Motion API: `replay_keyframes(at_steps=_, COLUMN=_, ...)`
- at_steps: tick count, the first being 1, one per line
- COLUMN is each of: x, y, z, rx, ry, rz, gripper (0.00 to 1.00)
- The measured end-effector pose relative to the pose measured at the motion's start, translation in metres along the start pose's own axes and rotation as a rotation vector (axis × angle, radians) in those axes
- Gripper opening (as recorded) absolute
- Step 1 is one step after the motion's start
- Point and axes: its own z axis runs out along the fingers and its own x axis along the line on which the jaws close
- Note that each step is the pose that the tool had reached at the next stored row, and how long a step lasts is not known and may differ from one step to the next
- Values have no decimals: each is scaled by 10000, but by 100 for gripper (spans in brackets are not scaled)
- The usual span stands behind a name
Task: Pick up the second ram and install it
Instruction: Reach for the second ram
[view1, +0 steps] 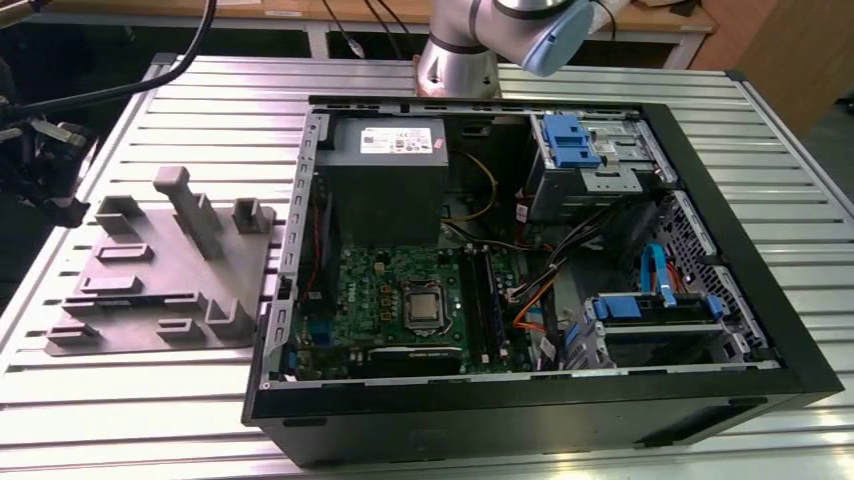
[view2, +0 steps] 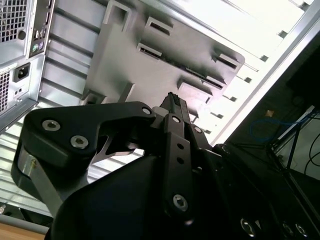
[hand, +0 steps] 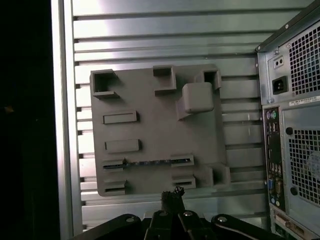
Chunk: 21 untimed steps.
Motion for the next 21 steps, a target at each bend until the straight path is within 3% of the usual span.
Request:
replay_keyframes(at_steps=13, x=67, y=-21, z=223, rx=35, ry=7, rz=0, gripper=10)
replay_keyframes(at_steps=21, x=71, y=-15, z=239, rx=23, ry=6, rz=-2, gripper=10)
